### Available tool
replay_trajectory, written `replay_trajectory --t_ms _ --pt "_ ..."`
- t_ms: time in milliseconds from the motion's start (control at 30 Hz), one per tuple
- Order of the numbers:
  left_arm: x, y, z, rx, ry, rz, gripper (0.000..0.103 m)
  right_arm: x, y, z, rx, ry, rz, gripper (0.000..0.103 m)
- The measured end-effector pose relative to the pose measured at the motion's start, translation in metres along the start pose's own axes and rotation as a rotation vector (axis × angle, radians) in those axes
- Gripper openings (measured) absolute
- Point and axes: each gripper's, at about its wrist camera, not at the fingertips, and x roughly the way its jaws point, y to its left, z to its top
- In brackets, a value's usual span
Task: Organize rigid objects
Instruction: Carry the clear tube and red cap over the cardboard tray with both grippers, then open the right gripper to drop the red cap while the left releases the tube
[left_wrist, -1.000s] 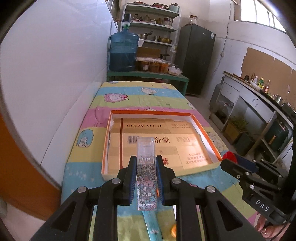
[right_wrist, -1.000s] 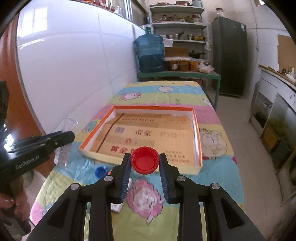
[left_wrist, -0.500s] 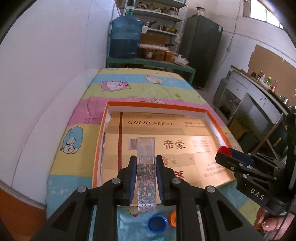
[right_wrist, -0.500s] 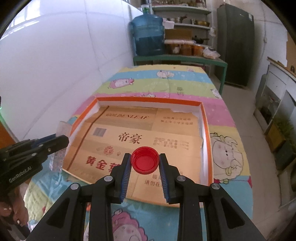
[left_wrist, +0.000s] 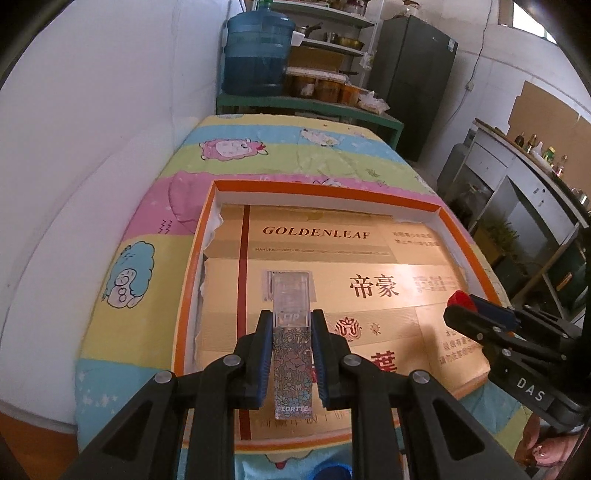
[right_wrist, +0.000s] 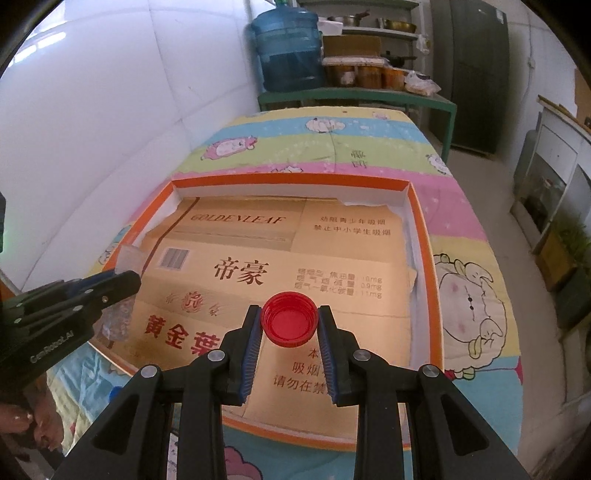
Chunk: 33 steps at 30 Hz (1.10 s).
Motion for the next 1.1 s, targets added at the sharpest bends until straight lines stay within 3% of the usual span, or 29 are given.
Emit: replay_trajectory --t_ms 800,1100 --pt "0.033 -0.006 0.007 0.031 0.043 0.028 0.020 0.029 -0.008 0.001 -0.001 0.049 -0.003 0.031" --pt "0.036 -0.002 0.005 0.037 0.042 -0.006 0.023 0.030 -0.004 -0.001 -0.026 0.036 -0.018 0.031"
